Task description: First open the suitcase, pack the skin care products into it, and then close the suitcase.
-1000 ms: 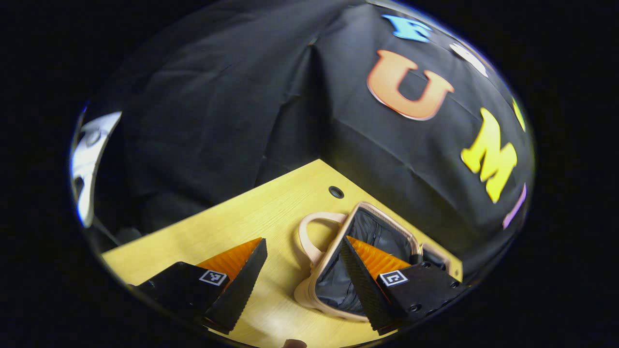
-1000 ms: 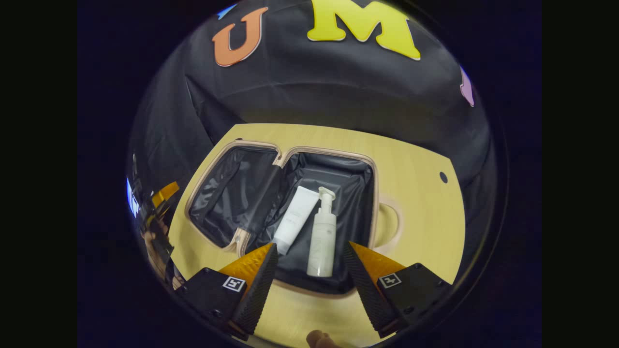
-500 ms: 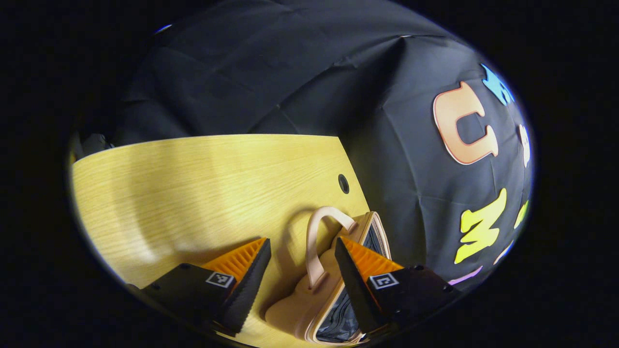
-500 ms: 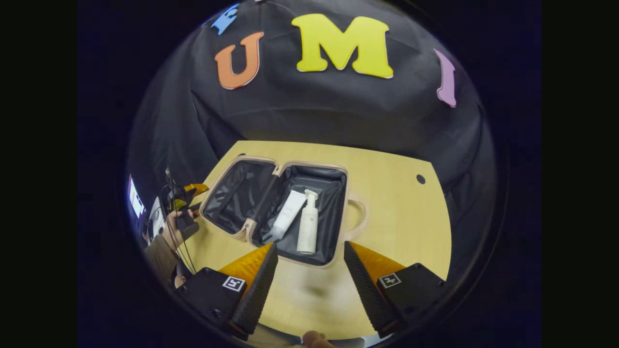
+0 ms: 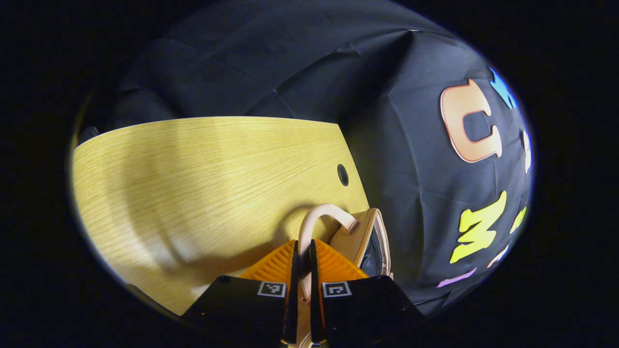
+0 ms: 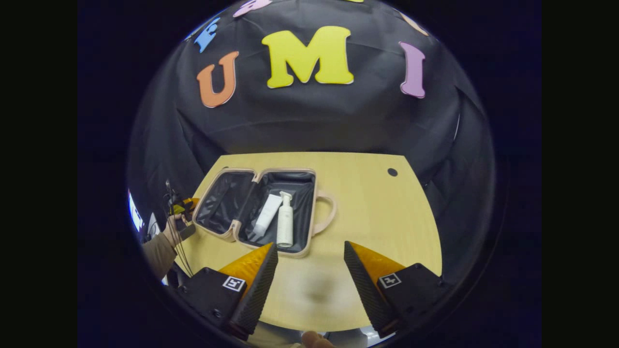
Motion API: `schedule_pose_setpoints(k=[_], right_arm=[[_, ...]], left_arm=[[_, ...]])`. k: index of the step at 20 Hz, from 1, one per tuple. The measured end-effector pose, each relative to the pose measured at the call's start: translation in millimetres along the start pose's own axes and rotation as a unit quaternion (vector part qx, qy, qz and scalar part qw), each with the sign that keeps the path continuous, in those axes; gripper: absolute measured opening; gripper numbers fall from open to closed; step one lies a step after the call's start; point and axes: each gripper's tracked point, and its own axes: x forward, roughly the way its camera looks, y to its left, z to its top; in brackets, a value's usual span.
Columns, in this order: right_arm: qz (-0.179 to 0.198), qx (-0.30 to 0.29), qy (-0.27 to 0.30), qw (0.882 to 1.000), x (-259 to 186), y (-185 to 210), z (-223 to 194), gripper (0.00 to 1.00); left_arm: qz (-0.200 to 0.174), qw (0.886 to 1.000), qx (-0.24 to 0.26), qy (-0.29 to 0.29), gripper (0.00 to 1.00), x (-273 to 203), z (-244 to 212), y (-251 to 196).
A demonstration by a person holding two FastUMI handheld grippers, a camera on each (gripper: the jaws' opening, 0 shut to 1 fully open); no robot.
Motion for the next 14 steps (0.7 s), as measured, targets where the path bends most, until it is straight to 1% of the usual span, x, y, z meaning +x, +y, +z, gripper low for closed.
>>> schedule_pose_setpoints(k=[1,2,4,6,7,9,11,14], right_arm=[[-0.009,0.001,-0.008,1.000,-5.4,-8.5,0.2,0.81],[-0.019,0.001,-0.014,1.000,-10.7,-18.2,-0.1,0.81],[-0.024,0.004,-0.027,0.999,-22.3,-32.5,-0.3,0.81],[-0.030,0.008,-0.044,0.999,-31.1,-48.9,1.6,0.81],[-0.033,0.007,-0.054,0.998,-36.1,-57.5,4.3,0.81],[-0.039,0.003,-0.079,0.996,-47.0,-74.5,14.2,0.81],[-0.045,0.000,-0.102,0.994,-55.8,-92.2,20.8,0.81],[-0.035,-0.007,-0.120,0.992,-64.7,-102.7,29.4,0.81]], left_arm=[[0.000,1.000,0.002,-0.004,0.13,-1.6,1.6,-0.9],[0.004,1.000,0.005,-0.005,0.10,-1.3,0.8,-1.8],[0.029,0.999,0.029,-0.008,0.05,-6.3,1.1,-2.8],[0.062,0.994,0.084,-0.017,0.03,-15.3,0.0,-8.4],[0.072,0.991,0.108,-0.030,0.03,-21.0,3.2,-17.3],[0.070,0.984,0.148,-0.062,0.03,-36.0,16.3,-49.6],[0.053,0.977,0.184,-0.089,0.03,-55.6,21.4,-86.8],[0.039,0.960,0.251,-0.118,0.03,-77.2,14.7,-134.9]])
